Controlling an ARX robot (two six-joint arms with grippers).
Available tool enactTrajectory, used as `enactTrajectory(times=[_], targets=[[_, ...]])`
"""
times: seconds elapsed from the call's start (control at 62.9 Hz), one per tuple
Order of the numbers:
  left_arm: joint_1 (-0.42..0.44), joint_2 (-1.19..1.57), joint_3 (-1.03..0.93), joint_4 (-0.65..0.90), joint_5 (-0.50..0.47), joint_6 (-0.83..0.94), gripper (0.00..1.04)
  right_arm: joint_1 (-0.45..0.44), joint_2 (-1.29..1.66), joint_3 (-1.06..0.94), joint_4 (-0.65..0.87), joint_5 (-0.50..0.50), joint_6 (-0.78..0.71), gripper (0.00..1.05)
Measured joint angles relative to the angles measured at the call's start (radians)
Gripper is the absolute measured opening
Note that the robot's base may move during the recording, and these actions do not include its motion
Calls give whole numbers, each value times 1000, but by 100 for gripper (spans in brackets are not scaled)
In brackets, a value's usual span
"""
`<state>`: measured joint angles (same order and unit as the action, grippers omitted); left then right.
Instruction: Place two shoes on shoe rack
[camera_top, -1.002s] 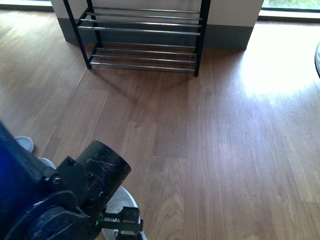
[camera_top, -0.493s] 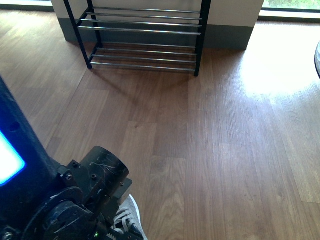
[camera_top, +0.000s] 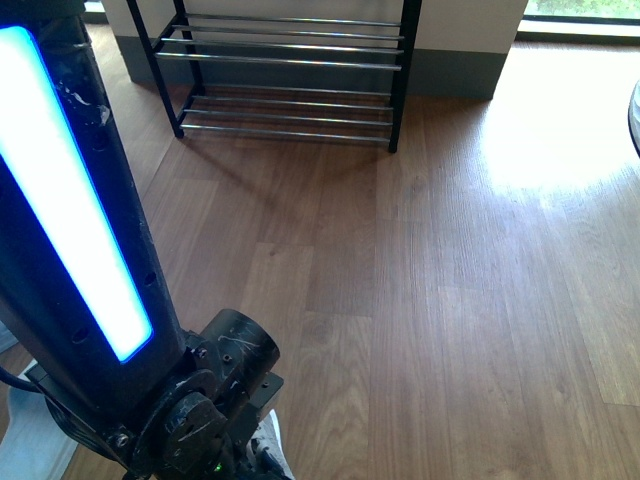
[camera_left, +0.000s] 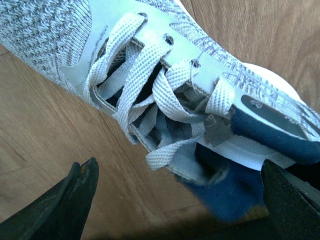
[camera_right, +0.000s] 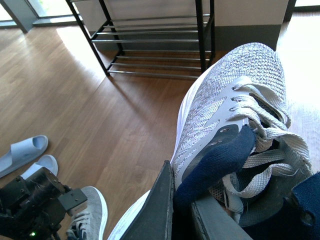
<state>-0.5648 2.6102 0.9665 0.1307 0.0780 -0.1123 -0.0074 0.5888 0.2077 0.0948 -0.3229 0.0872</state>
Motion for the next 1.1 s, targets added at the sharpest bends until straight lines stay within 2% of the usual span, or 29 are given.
enactTrajectory(times=[0.238, 0.493, 0.954, 1.097], targets=[[-23, -3, 50, -87, -72, -94, 95, 0, 0, 0, 0, 0, 0, 1], [-34, 21, 111, -178, -129, -93, 95, 0, 0, 0, 0, 0, 0, 1], [-37, 94, 177, -241, -142, -51, 95, 0, 0, 0, 0, 0, 0, 1], [-37, 105, 185, -241, -165, -32, 73, 0, 0, 0, 0, 0, 0, 1]])
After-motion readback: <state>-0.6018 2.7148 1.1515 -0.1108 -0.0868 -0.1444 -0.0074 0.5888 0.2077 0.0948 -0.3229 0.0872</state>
